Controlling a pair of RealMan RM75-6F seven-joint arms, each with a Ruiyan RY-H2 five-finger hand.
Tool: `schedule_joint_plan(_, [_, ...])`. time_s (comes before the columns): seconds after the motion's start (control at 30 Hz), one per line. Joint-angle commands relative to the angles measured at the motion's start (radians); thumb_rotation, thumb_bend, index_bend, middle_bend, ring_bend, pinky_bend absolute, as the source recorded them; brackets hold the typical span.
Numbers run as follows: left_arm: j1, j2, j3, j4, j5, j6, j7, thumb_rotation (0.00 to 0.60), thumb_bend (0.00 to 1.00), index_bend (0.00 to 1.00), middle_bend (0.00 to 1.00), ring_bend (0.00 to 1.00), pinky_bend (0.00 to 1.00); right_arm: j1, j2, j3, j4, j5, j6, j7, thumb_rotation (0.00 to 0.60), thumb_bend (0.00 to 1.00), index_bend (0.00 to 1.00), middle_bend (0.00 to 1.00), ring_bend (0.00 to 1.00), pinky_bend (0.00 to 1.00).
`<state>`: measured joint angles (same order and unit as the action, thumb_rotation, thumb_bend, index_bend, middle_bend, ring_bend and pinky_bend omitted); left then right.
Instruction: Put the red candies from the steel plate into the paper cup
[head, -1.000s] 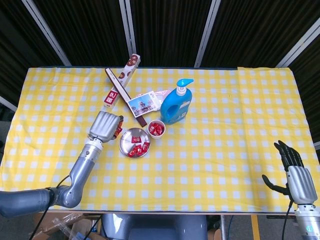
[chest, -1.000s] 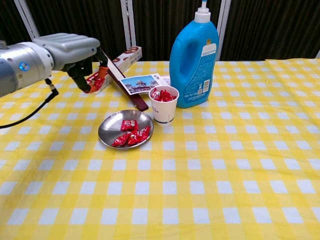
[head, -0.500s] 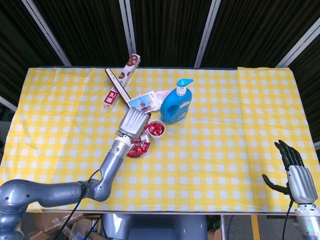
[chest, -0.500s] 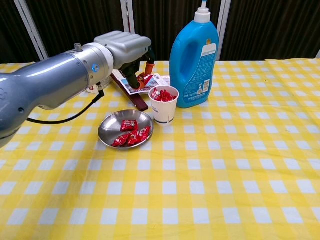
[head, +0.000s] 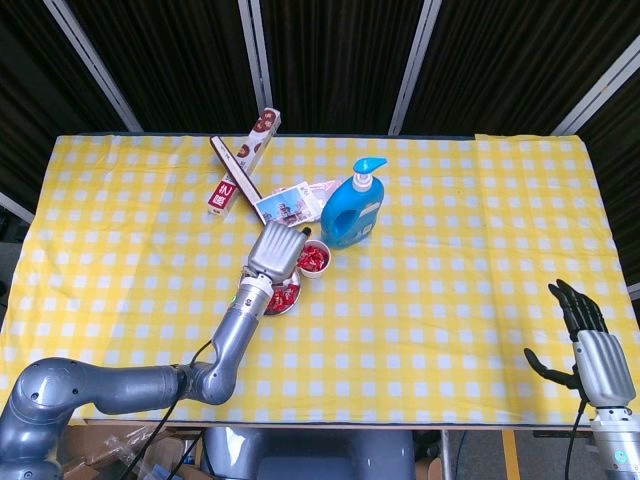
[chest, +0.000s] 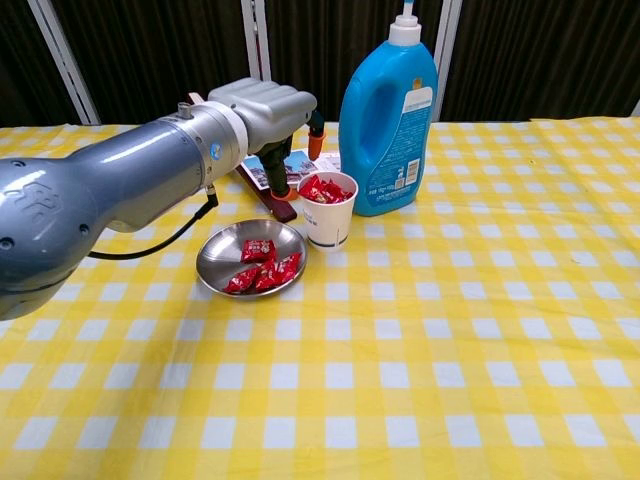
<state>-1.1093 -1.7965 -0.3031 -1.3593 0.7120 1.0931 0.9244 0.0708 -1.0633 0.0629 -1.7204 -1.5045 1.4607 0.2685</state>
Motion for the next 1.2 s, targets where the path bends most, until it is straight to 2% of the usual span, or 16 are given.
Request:
schedule_joint_plan(0.03, [0.010,0.009,-0.003,-0.020,0.010,0.015,-0.018,0.600,0.25,0.36,0.95,1.00,1.00,0.000,0.000,0.000,0.000,0.001,0.000,-0.001,0.600,0.34,0.00,0.00,0.00,0.00])
schedule_joint_plan(0.2, [0.053,0.048,0.016,-0.093,0.046,0.058,-0.057,0.600,0.25,0.36,0.95,1.00,1.00,0.000,0.000,0.001,0.000,0.001,0.001,-0.003,0.600,0.34,0.00,0.00,0.00,0.00])
schedule_joint_plan(0.3, [0.091,0.082,0.039,-0.142,0.076,0.092,-0.082,0.600,0.25,0.36,0.91,0.98,1.00,0.000,0.001,0.001,0.000,0.001,0.001,-0.003,0.600,0.34,0.00,0.00,0.00,0.00])
schedule_joint_plan(0.47, [0.186,0.154,0.083,-0.236,0.157,0.190,-0.160,0.600,0.25,0.34,0.76,0.86,0.92,0.000,0.001,0.002,0.001,0.004,0.000,-0.003,0.600,0.34,0.00,0.00,0.00,0.00])
schedule_joint_plan(0.53, [0.237,0.190,0.109,-0.276,0.205,0.247,-0.195,0.600,0.24,0.32,0.69,0.79,0.85,0.002,0.001,0.002,0.002,0.005,-0.003,-0.006,0.600,0.34,0.00,0.00,0.00,0.00])
schedule_joint_plan(0.7, [0.370,0.293,0.204,-0.379,0.347,0.382,-0.285,0.600,0.23,0.18,0.35,0.47,0.51,0.003,-0.004,0.004,0.005,0.006,-0.002,-0.022,0.600,0.34,0.00,0.00,0.00,0.00])
schedule_joint_plan(0.9, [0.523,0.425,0.338,-0.470,0.474,0.478,-0.386,0.600,0.18,0.04,0.06,0.13,0.20,0.005,-0.013,0.005,0.017,0.006,0.001,-0.066,0.600,0.34,0.00,0.00,0.00,0.00])
schedule_joint_plan(1.0, [0.577,0.465,0.387,-0.479,0.509,0.507,-0.416,0.600,0.16,0.00,0.00,0.04,0.10,0.004,-0.017,0.003,0.025,0.010,-0.001,-0.100,0.600,0.34,0.00,0.00,0.00,0.00])
schedule_joint_plan(1.2, [0.710,0.524,0.482,-0.420,0.631,0.589,-0.512,0.600,0.14,0.00,0.00,0.00,0.02,0.000,-0.032,0.008,0.035,0.022,0.013,-0.168,0.600,0.34,0.00,0.00,0.00,0.00])
